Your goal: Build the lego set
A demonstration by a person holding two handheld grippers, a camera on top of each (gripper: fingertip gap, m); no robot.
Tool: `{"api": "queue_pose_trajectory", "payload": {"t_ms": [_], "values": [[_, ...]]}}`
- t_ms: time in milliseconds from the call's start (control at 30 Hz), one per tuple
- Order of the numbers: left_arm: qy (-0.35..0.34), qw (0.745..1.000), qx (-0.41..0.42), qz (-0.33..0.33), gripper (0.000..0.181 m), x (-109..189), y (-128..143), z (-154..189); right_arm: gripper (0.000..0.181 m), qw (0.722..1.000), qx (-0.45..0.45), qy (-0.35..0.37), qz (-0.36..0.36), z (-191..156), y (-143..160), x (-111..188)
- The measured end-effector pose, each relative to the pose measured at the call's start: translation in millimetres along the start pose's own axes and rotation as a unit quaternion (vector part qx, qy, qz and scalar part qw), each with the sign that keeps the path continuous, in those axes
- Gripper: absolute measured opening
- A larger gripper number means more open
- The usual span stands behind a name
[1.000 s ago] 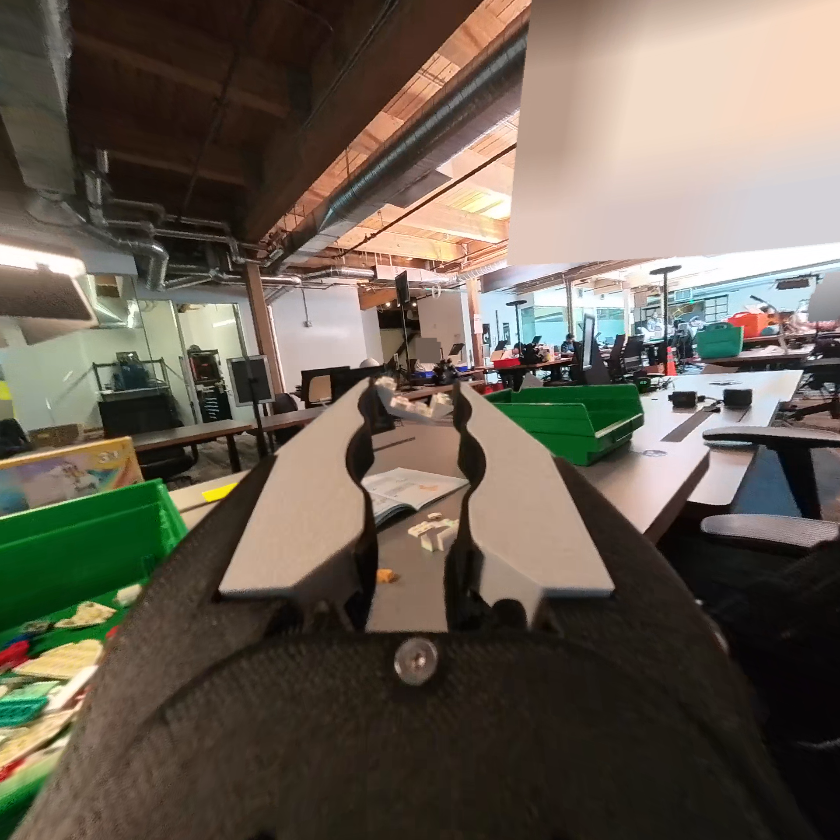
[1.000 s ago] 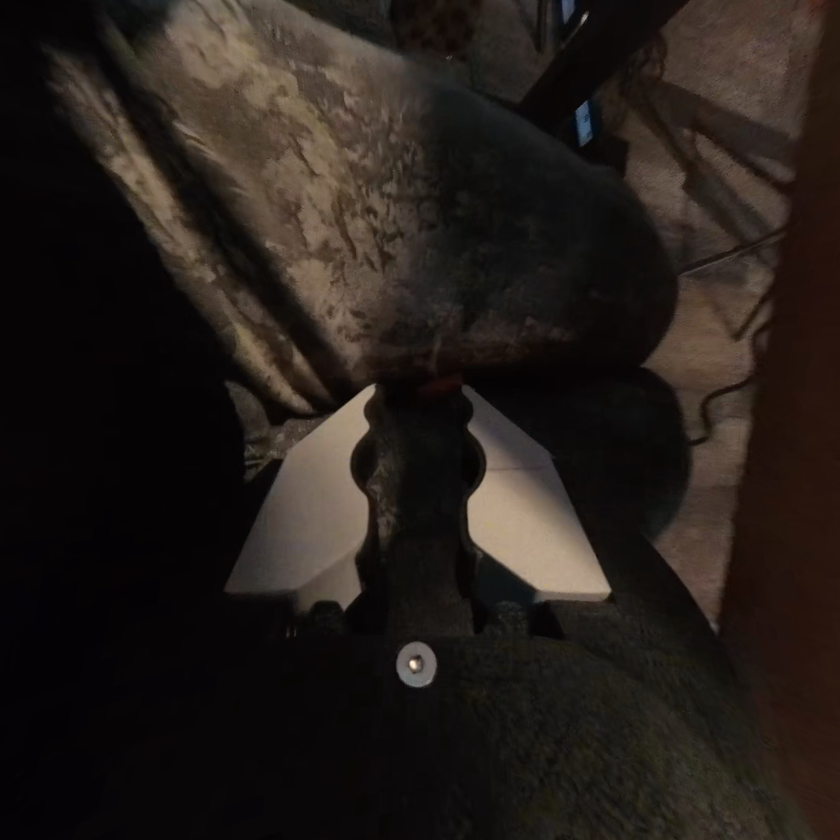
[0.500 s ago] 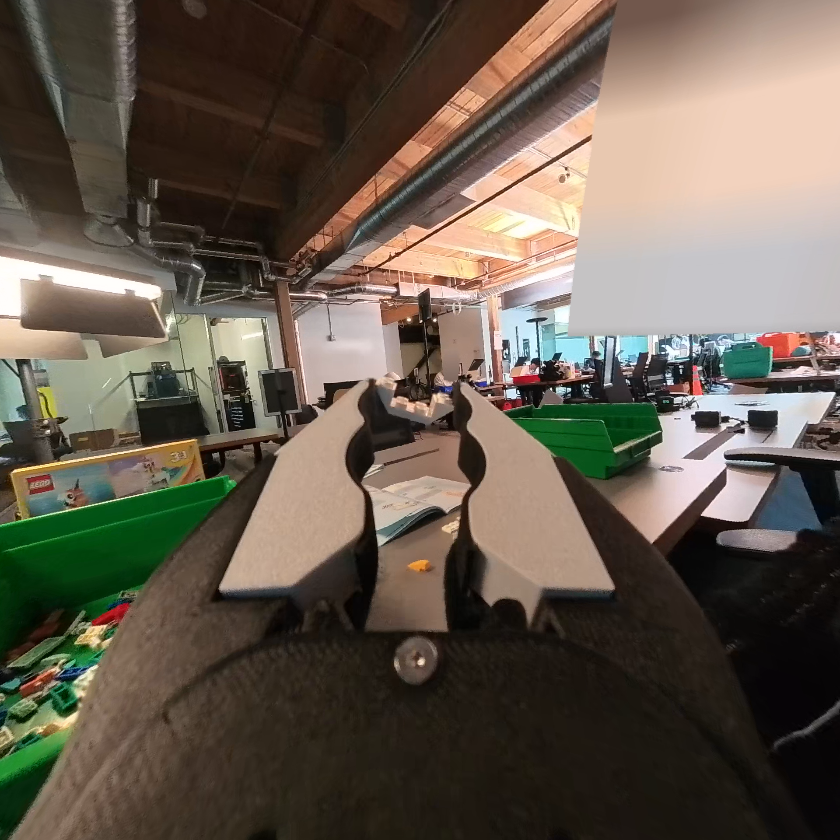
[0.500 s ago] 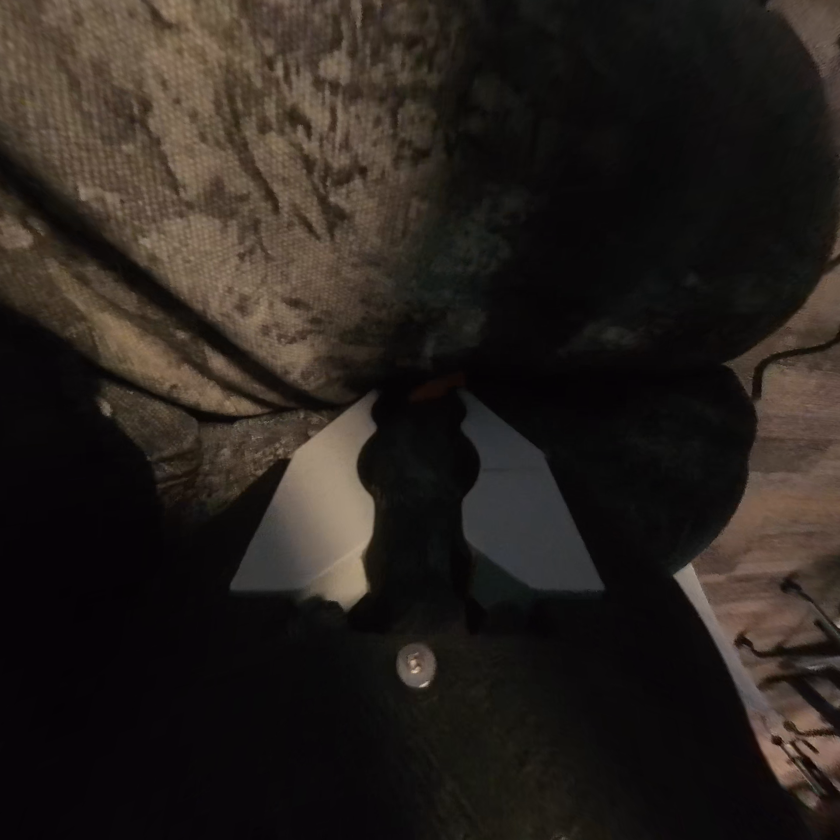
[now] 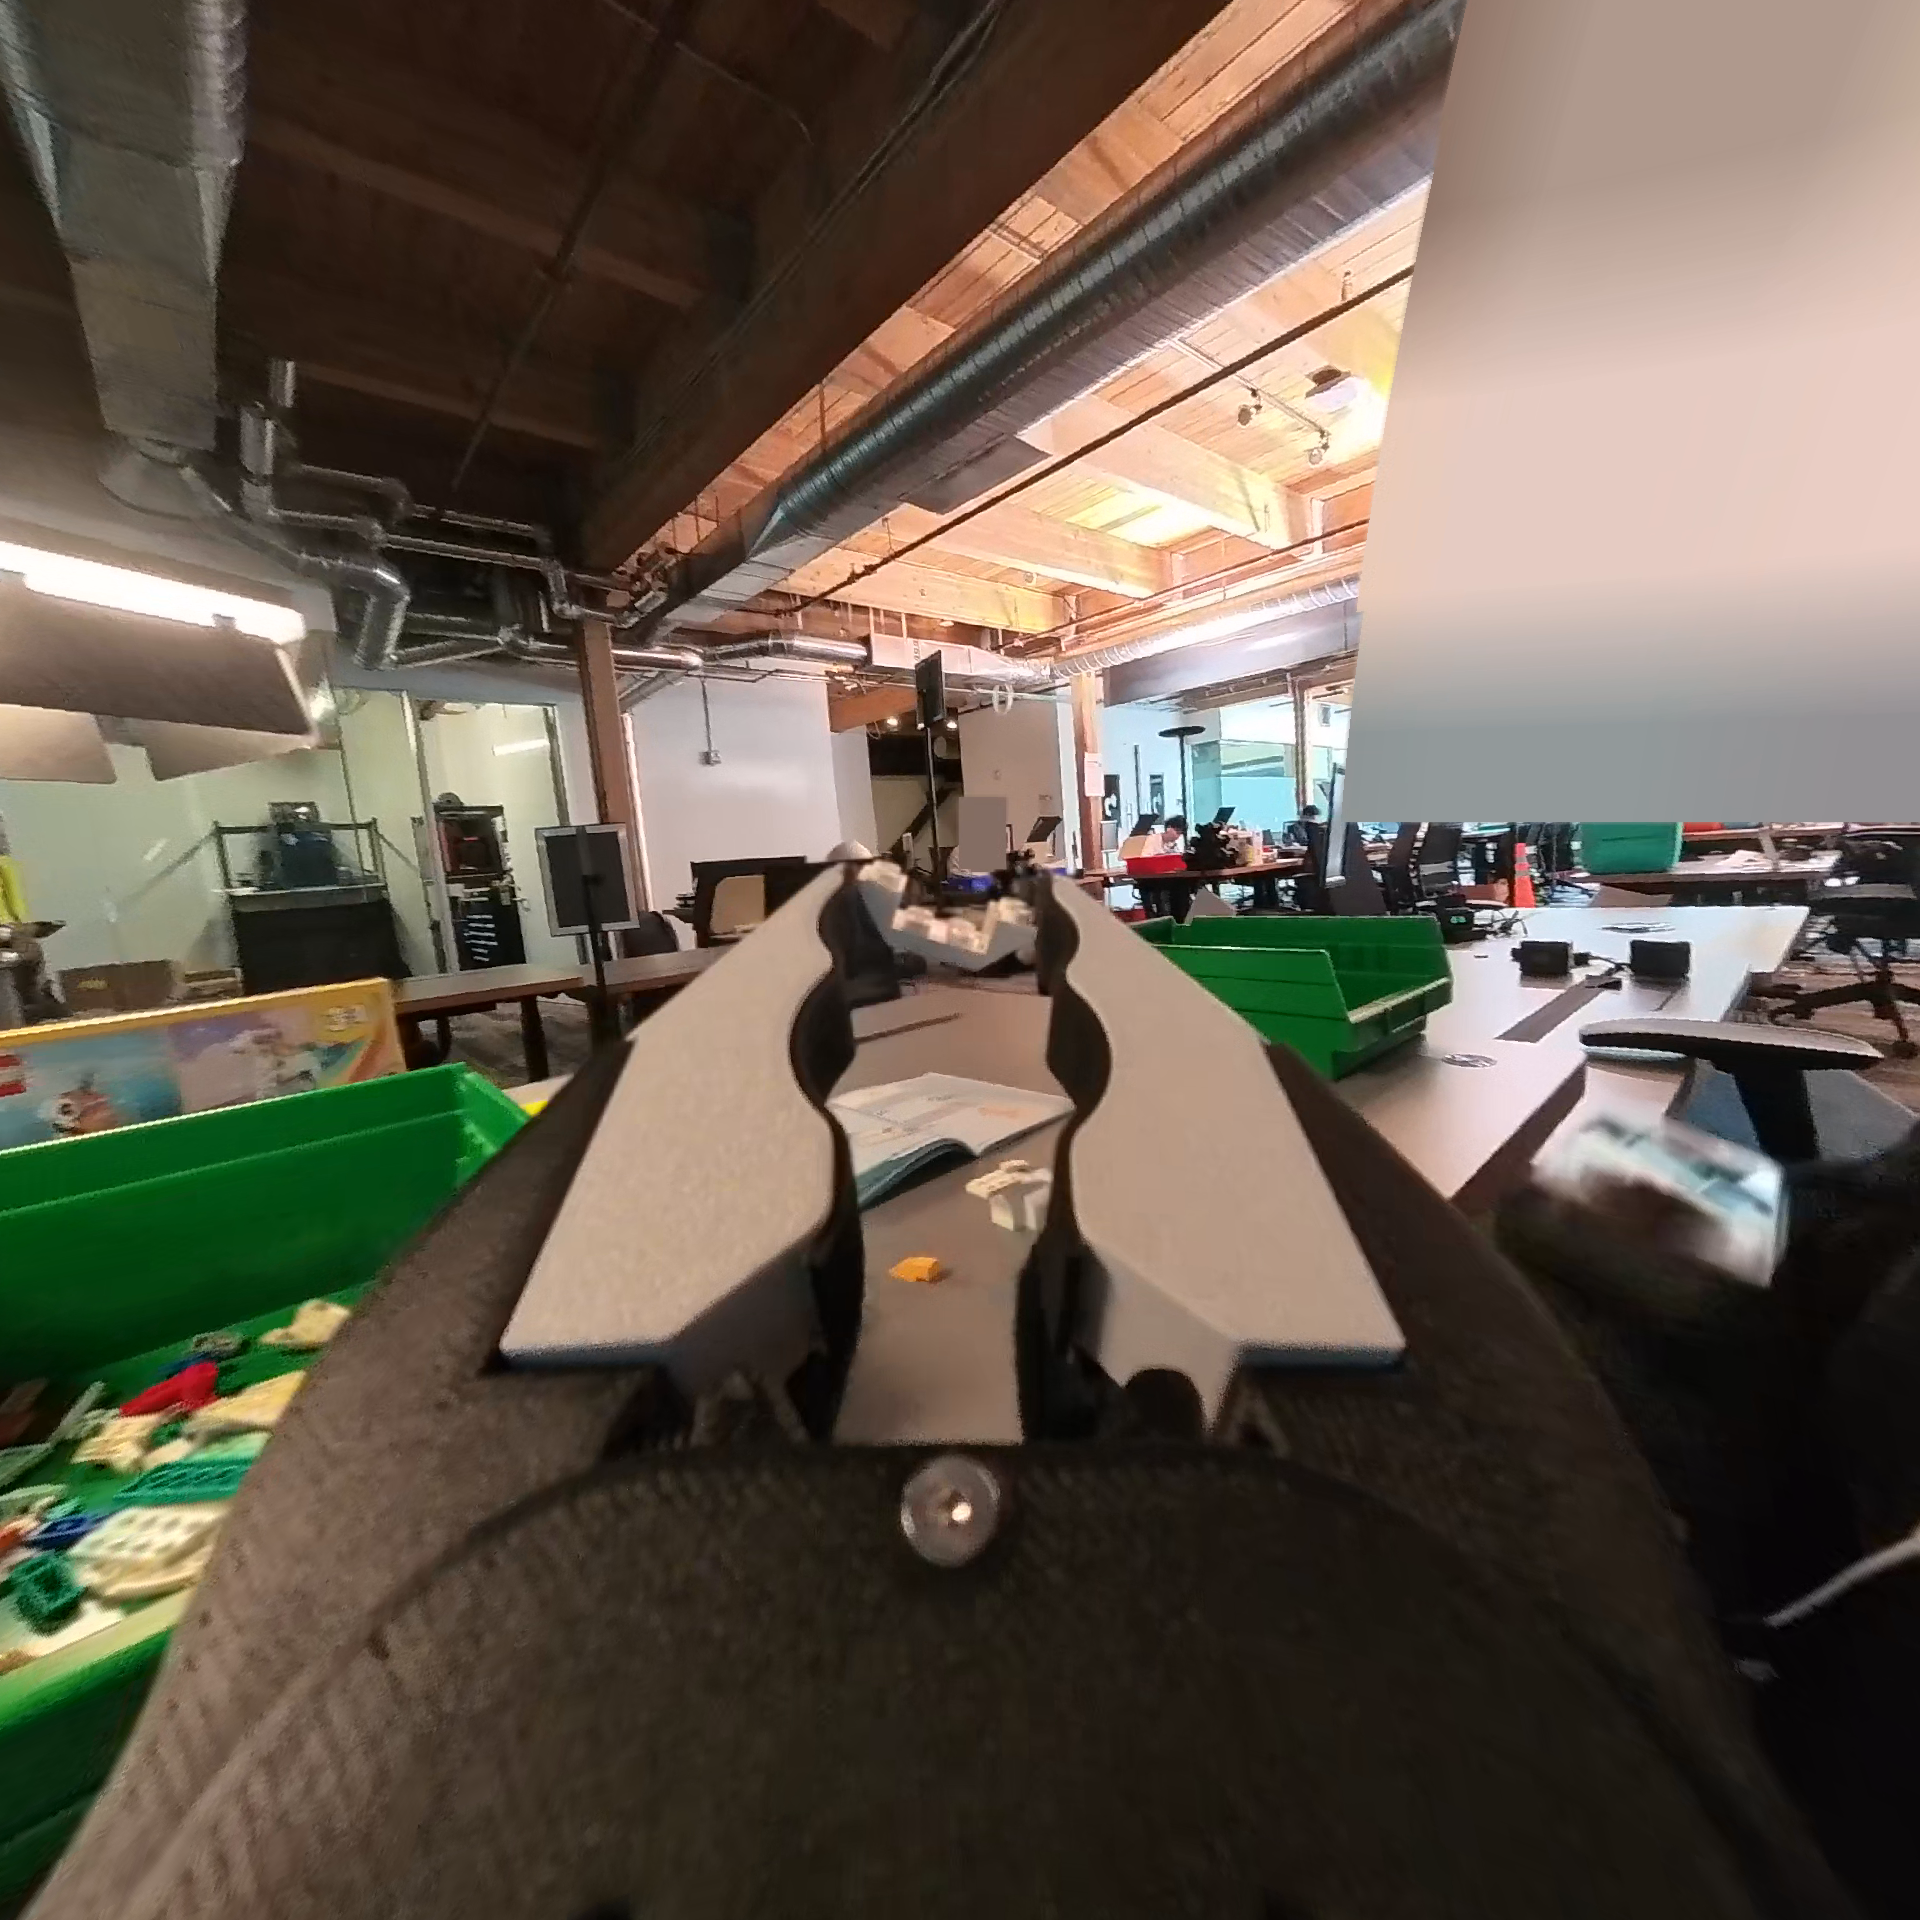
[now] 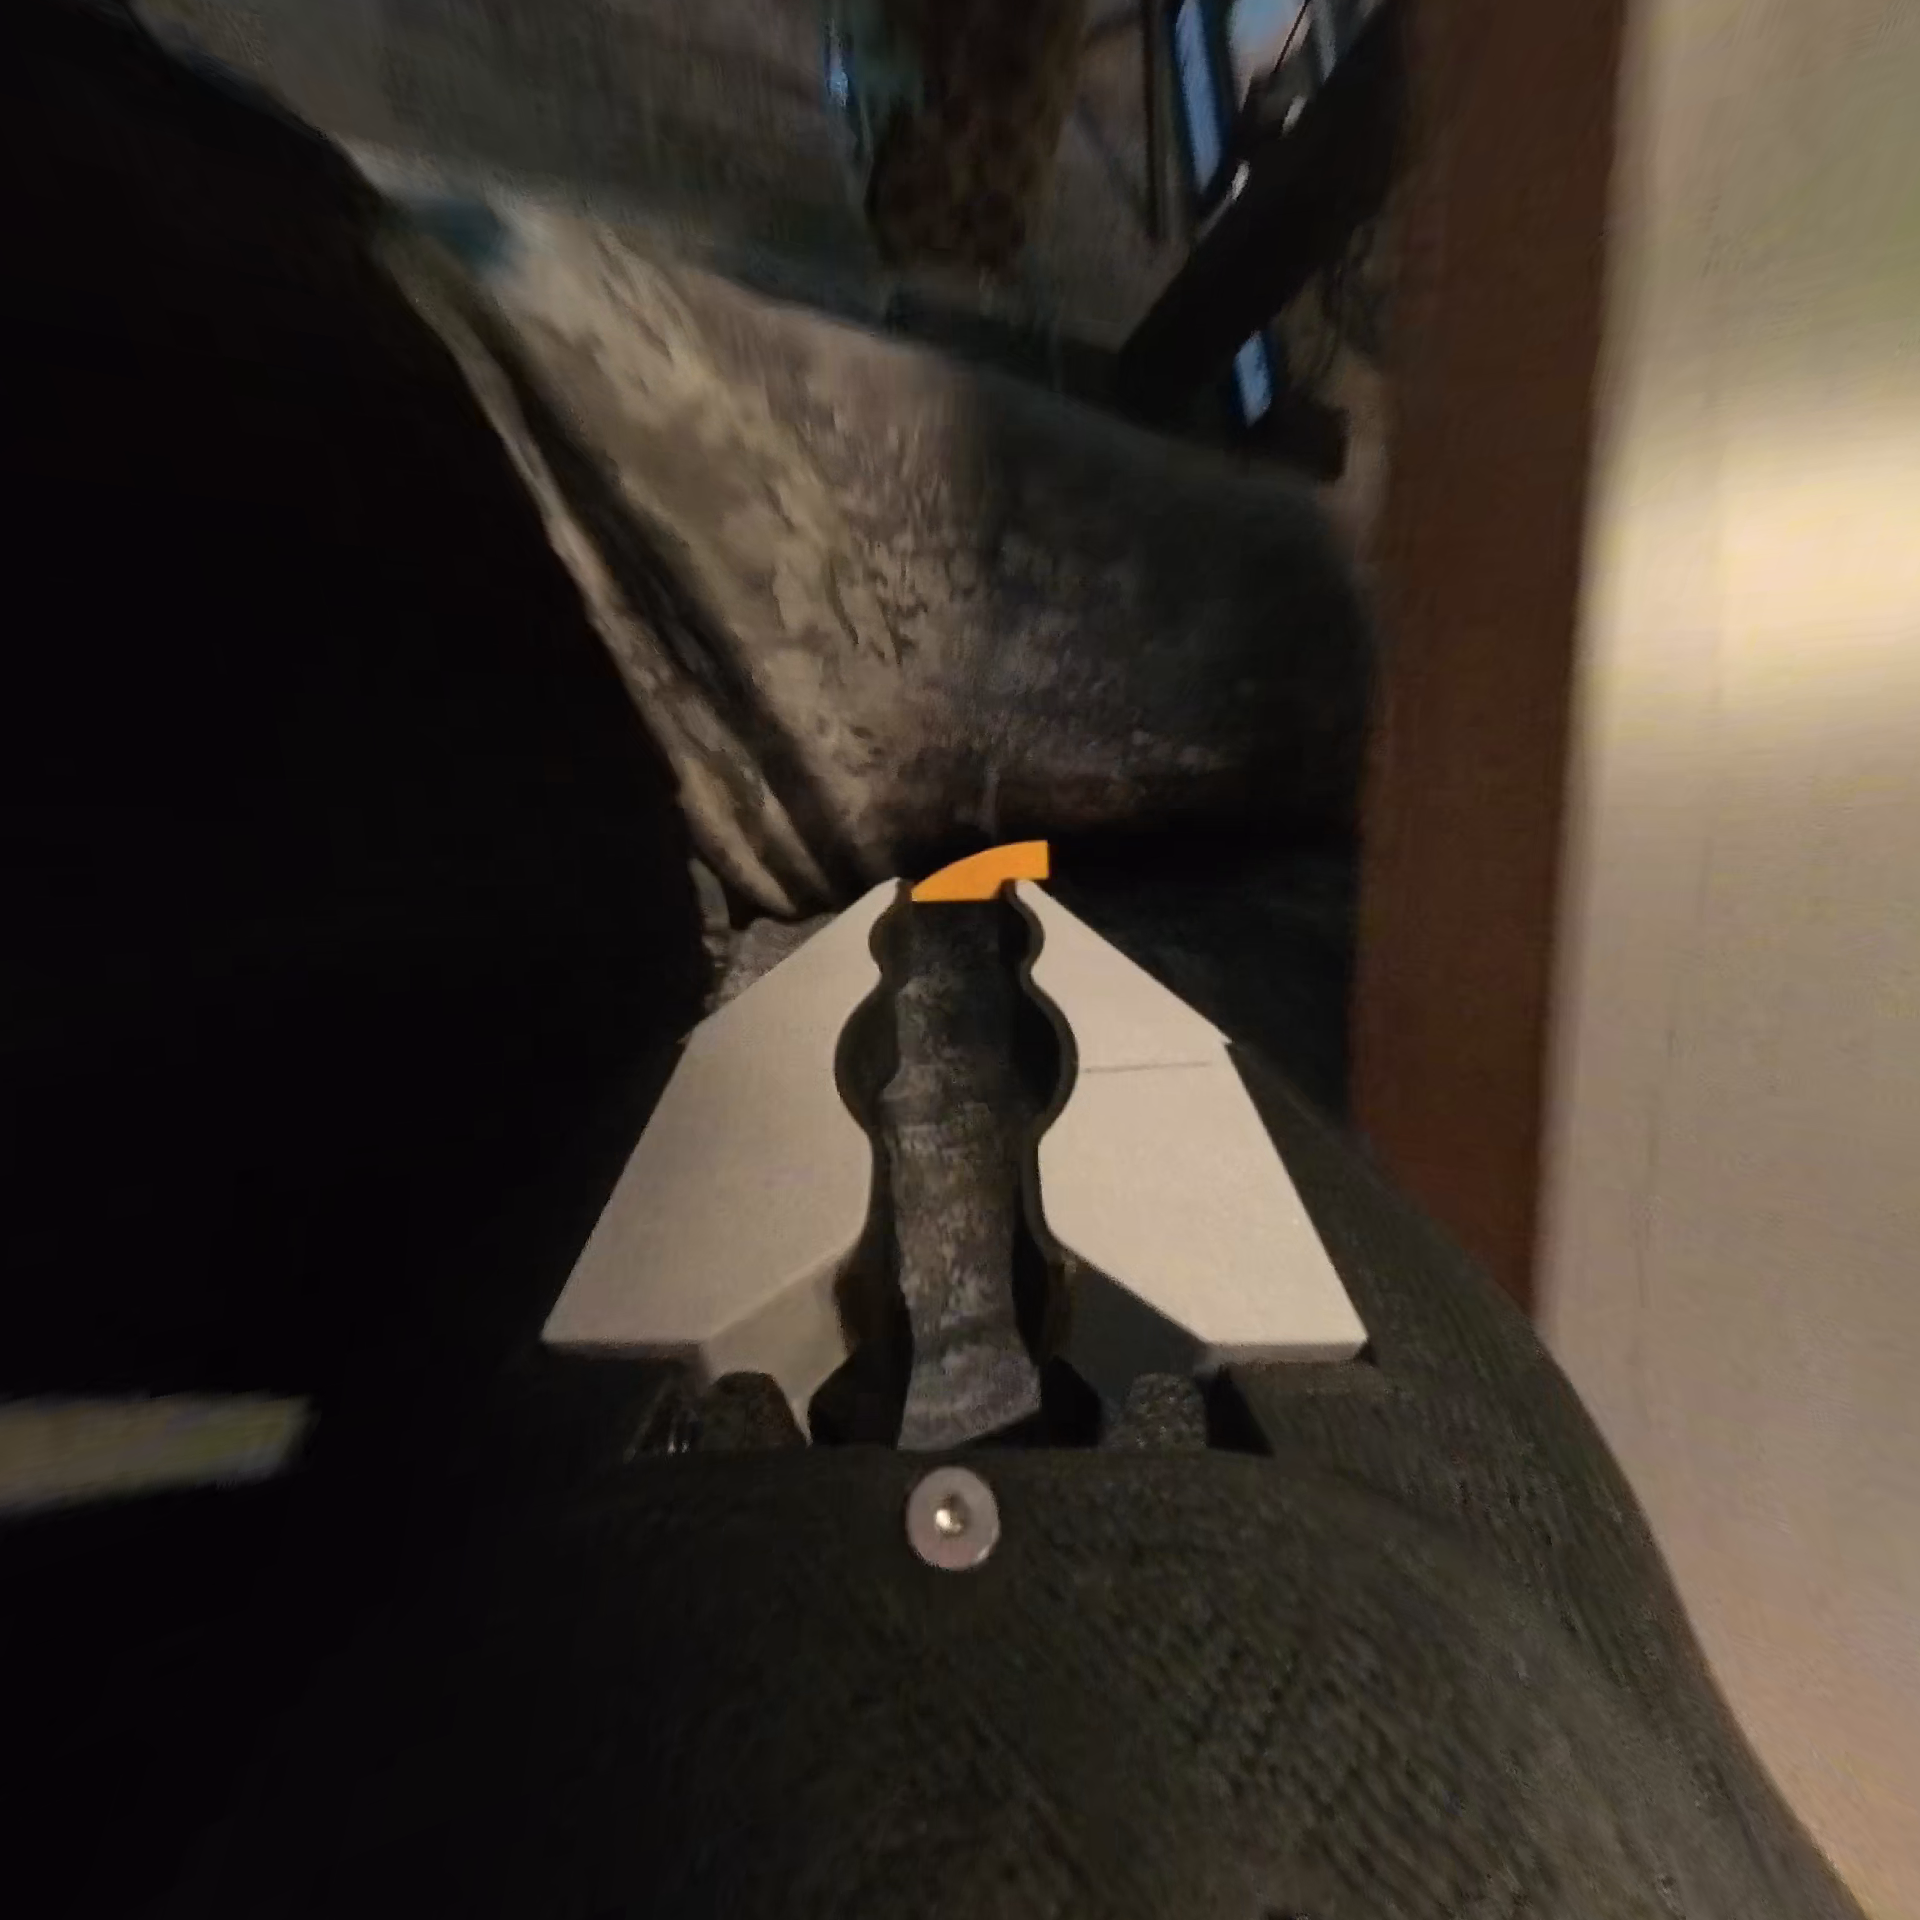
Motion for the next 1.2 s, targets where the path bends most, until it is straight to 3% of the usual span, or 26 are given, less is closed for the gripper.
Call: {"api": "queue_pose_trajectory", "payload": {"t_ms": [167, 300, 400, 600, 800, 1000, 1100, 1200], "values": [[0.044, 0.998, 0.027, -0.032, 0.032, -22, 22, 12, 0.014, 0.989, -0.026, 0.094, 0.112, 28, -6, 89], [0.082, 0.993, 0.04, -0.07, 0.032, -47, 44, 24, 0.015, 0.975, -0.025, 0.178, 0.134, 72, 25, 120], [0.116, 0.987, 0.037, -0.105, 0.032, -69, 61, 32, 0.015, 0.972, -0.02, 0.156, 0.174, 101, 49, 120], [0.146, 0.967, 0.032, -0.205, 0.032, -111, 96, 32, 0.015, 0.976, -0.025, -0.037, 0.213, 147, 88, 106], [0.156, 0.931, 0.003, -0.331, 0.032, -139, 124, 26, 0.015, 0.981, 0.035, -0.142, 0.128, 177, 102, 90], [0.15, 0.921, -0.031, -0.358, 0.032, -154, 139, 26, 0.019, 0.983, 0.061, -0.139, 0.104, 190, 91, 87], [0.144, 0.928, -0.035, -0.34, 0.032, -158, 140, 24, 0.034, 0.986, 0.002, -0.118, 0.118, 187, 96, 91], [0.146, 0.936, -0.033, -0.319, 0.032, -159, 139, 22, 0.035, 0.984, -0.086, -0.07, 0.142, 175, 103, 96]]}}
Point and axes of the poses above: each gripper's, where its closed fingertips meet, x back along the fingers, y out of its underside, z = x × y across the jaws, the point moved 10 cm from there along x, back along the fingers, and after that the axes turned 5 degrees about -y, right-handed, at the moved point
